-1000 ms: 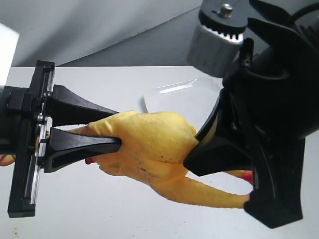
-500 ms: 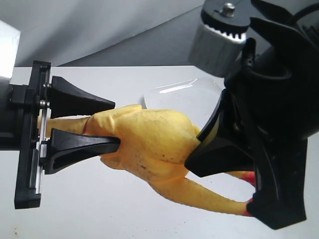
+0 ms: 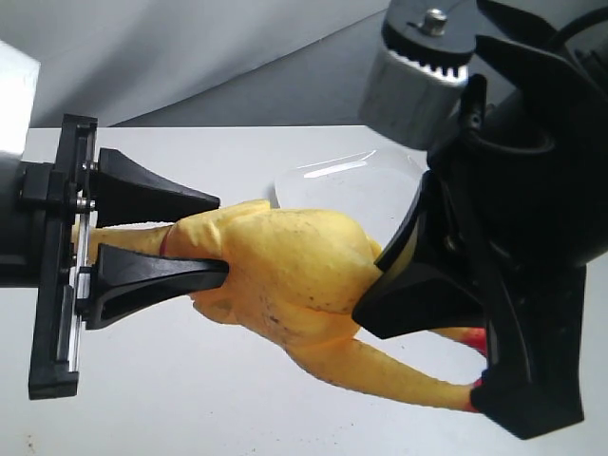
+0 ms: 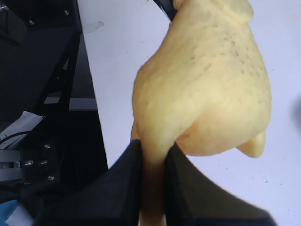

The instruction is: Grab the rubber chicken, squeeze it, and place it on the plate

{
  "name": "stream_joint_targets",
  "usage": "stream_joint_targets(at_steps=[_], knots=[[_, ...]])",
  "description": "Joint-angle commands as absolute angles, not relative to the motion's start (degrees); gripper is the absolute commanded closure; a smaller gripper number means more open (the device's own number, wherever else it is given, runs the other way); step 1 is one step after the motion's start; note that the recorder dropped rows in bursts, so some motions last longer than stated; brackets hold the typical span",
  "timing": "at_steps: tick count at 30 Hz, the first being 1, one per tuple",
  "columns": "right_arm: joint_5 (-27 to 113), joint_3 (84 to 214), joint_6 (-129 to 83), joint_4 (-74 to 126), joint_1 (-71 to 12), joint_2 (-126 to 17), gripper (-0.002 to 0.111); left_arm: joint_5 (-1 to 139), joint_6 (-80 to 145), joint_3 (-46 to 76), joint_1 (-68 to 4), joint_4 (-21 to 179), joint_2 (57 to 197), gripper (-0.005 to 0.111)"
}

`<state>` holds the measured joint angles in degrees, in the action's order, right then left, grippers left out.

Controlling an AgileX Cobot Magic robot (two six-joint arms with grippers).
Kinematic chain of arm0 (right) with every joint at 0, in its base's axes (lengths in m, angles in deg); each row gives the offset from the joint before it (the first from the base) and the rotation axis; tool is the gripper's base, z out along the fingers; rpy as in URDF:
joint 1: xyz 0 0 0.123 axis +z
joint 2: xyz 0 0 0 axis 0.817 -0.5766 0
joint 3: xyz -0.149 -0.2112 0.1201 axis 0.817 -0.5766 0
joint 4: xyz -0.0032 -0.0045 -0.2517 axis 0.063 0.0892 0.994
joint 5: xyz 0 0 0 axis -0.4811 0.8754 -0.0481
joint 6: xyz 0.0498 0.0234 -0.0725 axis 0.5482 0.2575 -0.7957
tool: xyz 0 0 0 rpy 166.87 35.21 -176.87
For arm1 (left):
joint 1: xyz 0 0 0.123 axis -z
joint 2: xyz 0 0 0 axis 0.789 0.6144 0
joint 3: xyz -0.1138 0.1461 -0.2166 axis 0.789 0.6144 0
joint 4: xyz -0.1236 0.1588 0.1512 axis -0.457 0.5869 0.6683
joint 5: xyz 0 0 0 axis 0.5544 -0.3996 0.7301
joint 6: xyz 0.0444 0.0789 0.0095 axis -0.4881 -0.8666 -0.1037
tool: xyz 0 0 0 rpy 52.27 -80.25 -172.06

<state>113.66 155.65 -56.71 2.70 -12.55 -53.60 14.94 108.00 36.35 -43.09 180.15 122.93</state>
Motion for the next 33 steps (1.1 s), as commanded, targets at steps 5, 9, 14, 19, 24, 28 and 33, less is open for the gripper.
stream_joint_targets(at_steps=[5, 9, 14, 19, 24, 28, 33], knots=[[112.52, 155.90, -57.01, 1.14, -12.51, -53.25, 0.108, 15.74, 111.21, 36.56, -42.82, 178.88, 122.87, 0.026], [112.52, 155.90, -57.01, 1.14, -12.51, -53.25, 0.108, 15.74, 111.20, 36.56, -42.82, 178.88, 122.87, 0.039], [112.63, 155.90, -57.01, 1.14, -12.51, -53.25, 0.108, 15.74, 111.20, 36.56, -42.82, 178.88, 122.87, 0.081], [112.63, 155.90, -57.01, 1.14, -12.51, -53.25, 0.108, 15.55, 110.57, 36.56, -42.82, 178.88, 122.87, 0.105], [112.63, 155.90, -56.84, 1.14, -12.51, -53.25, 0.108, 15.55, 110.25, 36.56, -42.82, 178.88, 122.87, 0.105], [112.63, 155.90, -56.84, 1.14, -12.51, -53.25, 0.108, 15.55, 109.35, 36.56, -42.82, 178.88, 122.87, 0.101], [112.63, 155.90, -56.84, 1.14, -12.51, -53.25, 0.108, 15.49, 109.35, 36.56, -42.82, 178.88, 122.87, 0.053]])
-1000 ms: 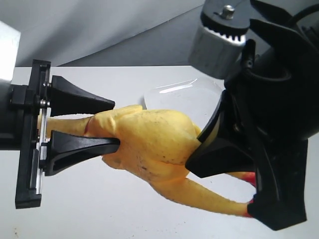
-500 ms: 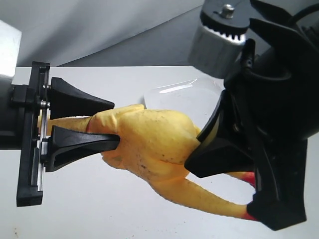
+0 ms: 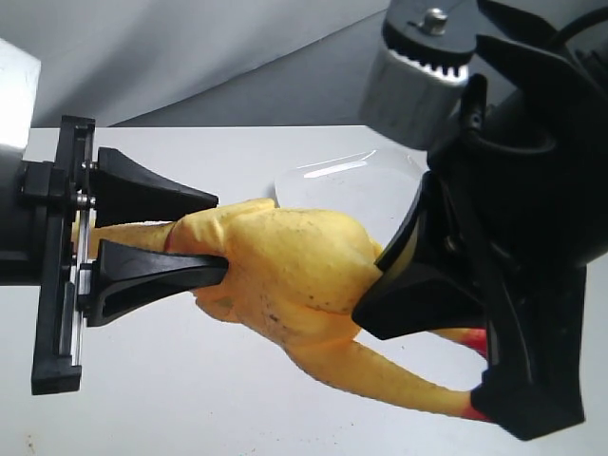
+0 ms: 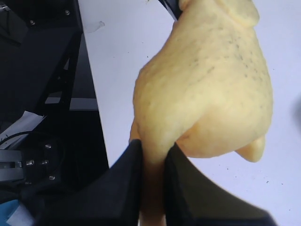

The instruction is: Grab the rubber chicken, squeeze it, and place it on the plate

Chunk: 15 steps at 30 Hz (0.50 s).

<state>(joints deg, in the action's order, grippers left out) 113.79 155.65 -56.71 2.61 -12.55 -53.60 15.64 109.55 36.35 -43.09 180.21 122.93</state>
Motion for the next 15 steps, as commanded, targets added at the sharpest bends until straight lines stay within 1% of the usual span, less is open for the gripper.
stream_joint_targets(at_steps=[1, 2, 3, 5, 8, 10, 11, 14, 15], knots=[[112.74, 155.90, -56.88, 1.14, -12.51, -53.25, 0.108, 15.74, 109.81, 36.56, -42.82, 178.88, 122.87, 0.042], [112.74, 155.90, -56.88, 1.14, -12.51, -53.25, 0.108, 15.89, 110.76, 36.56, -42.82, 178.88, 122.87, 0.031], [112.74, 155.90, -56.88, 1.14, -12.51, -53.25, 0.108, 16.54, 112.82, 36.56, -42.82, 178.88, 122.87, 0.025], [112.74, 155.90, -56.88, 1.14, -12.51, -53.25, 0.108, 17.69, 114.45, 36.56, -42.82, 178.88, 122.74, 0.024], [112.74, 155.90, -56.88, 1.14, -12.51, -53.25, 0.108, 17.88, 114.45, 36.56, -42.82, 178.88, 122.74, 0.029], [112.74, 155.90, -56.88, 1.14, -12.51, -53.25, 0.108, 17.88, 114.45, 36.56, -42.82, 178.88, 122.74, 0.036], [112.74, 155.90, -56.88, 1.14, -12.51, -53.25, 0.108, 17.88, 114.45, 36.56, -42.82, 178.88, 122.74, 0.043], [112.74, 155.90, -56.88, 1.14, -12.51, -53.25, 0.108, 17.48, 114.45, 36.56, -42.82, 178.88, 122.74, 0.070], [112.74, 155.90, -56.88, 1.14, -12.51, -53.25, 0.108, 16.69, 114.18, 36.56, -42.82, 178.88, 122.74, 0.081]])
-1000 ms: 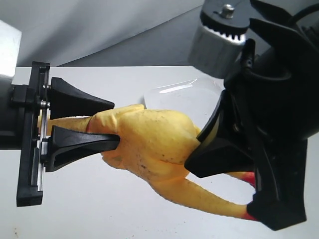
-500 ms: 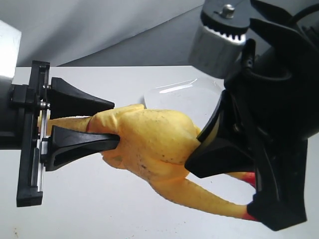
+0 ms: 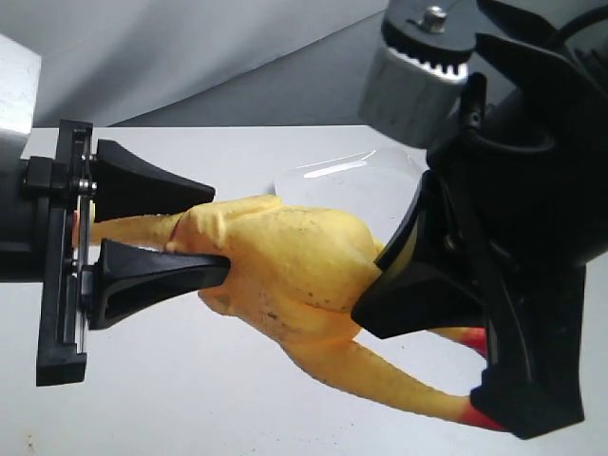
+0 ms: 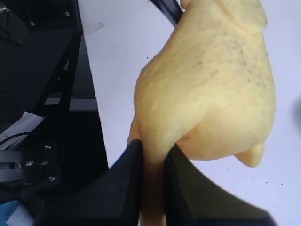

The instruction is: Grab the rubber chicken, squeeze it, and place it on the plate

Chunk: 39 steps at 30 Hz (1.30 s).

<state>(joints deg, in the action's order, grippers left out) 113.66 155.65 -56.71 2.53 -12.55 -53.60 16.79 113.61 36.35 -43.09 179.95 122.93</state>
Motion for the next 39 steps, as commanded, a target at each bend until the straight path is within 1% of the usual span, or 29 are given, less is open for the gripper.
stream_joint_targets(at_steps=[1, 3, 9, 11, 12, 14, 19, 23, 28, 29, 30, 31, 32, 33, 34, 39], knots=[[112.74, 155.90, -56.88, 1.14, -12.51, -53.25, 0.108, 16.33, 113.88, 36.56, -42.82, 178.88, 122.74, 0.092], [112.74, 155.90, -56.88, 1.14, -12.51, -53.25, 0.108, 15.47, 112.43, 36.56, -42.82, 178.88, 122.74, 0.107], [112.74, 155.90, -56.88, 1.14, -12.51, -53.25, 0.108, 16.01, 110.49, 36.56, -42.82, 178.88, 122.74, 0.106], [112.74, 155.90, -56.88, 1.14, -12.51, -53.25, 0.108, 16.54, 109.81, 36.56, -42.82, 178.88, 122.74, 0.103], [112.74, 155.90, -56.88, 1.14, -12.51, -53.25, 0.108, 16.54, 109.68, 36.56, -42.82, 178.88, 122.74, 0.100], [112.74, 155.90, -56.88, 1.14, -12.51, -53.25, 0.108, 16.54, 109.68, 36.56, -42.82, 178.88, 122.74, 0.086], [112.74, 155.90, -56.88, 1.14, -12.51, -53.25, 0.108, 16.54, 111.47, 36.56, -42.82, 178.88, 122.74, 0.038], [111.70, 155.90, -57.03, 1.58, -12.51, -53.25, 0.108, 16.54, 111.05, 36.31, -42.82, 175.36, 122.25, 0.039], [110.88, 155.90, -57.77, 0.44, -12.51, -53.25, 0.108, 13.65, 113.33, 36.31, -42.82, 178.88, 122.21, 0.039], [110.88, 155.90, -57.98, 0.11, -12.51, -53.25, 0.108, 13.91, 113.33, 36.31, -42.82, 178.88, 122.21, 0.042], [110.88, 155.90, -57.98, 0.11, -12.51, -53.25, 0.108, 13.91, 113.33, 36.31, -42.82, 178.88, 122.21, 0.052], [110.88, 155.90, -57.98, 0.01, -12.51, -53.25, 0.108, 13.91, 113.20, 36.31, -42.82, 178.52, 122.21, 0.066], [110.99, 155.90, -57.98, 0.04, -12.51, -53.25, 0.108, 13.91, 112.65, 36.31, -42.82, 178.52, 122.21, 0.084], [110.99, 155.90, -57.98, 0.04, -12.51, -53.25, 0.108, 13.91, 112.47, 36.31, -42.82, 178.52, 122.21, 0.094], [110.99, 155.90, -57.98, 0.04, -12.51, -53.25, 0.108, 13.91, 112.34, 36.31, -42.82, 178.64, 122.21, 0.107], [110.99, 155.90, -57.98, 0.04, -12.51, -53.25, 0.108, 14.17, 110.91, 36.31, -42.82, 178.88, 122.21, 0.103]])
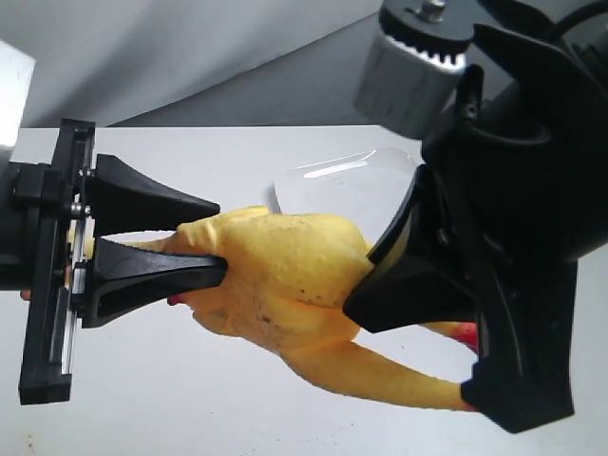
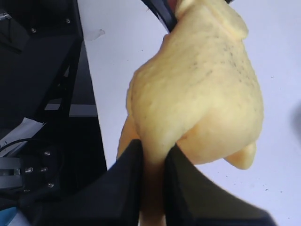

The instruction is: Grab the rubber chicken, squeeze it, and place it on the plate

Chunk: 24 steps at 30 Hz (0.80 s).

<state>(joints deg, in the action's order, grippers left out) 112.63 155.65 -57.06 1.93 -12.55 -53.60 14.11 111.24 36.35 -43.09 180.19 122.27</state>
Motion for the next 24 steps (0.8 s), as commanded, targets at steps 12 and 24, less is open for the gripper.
stream_joint_targets(at_steps=[12, 24], knots=[[109.87, 155.90, -57.98, 1.61, -12.51, -53.25, 0.108, 14.96, 117.58, 35.37, -42.82, 172.91, 121.39, 0.022], [100.40, 155.90, -53.43, 13.48, -12.90, -54.44, 0.108, 18.34, 119.36, 34.13, -42.82, 176.13, 110.27, 0.037]])
